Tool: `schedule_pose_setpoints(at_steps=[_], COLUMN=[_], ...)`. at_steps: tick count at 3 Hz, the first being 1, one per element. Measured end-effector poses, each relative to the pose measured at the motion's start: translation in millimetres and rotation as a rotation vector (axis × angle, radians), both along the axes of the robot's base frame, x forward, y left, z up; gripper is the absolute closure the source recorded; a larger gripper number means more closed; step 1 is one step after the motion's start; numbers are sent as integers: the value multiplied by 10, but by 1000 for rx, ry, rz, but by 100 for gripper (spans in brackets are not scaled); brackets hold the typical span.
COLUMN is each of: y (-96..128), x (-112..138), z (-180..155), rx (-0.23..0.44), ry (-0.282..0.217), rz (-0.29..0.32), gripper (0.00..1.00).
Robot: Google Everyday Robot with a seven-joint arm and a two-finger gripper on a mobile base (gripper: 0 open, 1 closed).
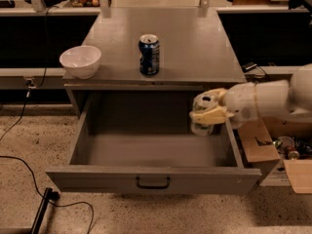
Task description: Pick 7up can from top drawer and place on counter
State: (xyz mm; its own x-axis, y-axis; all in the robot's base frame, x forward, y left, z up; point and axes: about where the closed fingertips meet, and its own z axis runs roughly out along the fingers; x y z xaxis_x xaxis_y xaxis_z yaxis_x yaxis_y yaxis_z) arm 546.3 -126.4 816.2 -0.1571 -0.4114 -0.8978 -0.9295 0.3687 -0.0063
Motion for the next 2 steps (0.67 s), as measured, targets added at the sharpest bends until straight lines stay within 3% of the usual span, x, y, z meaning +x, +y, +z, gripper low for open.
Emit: schedule_pose_setpoints(at_steps=[1,2], y=[-363,-539], x=[126,324], z=[392,590], rx=[-53,3], ry=[28,61], rz=[25,66], gripper=[100,100])
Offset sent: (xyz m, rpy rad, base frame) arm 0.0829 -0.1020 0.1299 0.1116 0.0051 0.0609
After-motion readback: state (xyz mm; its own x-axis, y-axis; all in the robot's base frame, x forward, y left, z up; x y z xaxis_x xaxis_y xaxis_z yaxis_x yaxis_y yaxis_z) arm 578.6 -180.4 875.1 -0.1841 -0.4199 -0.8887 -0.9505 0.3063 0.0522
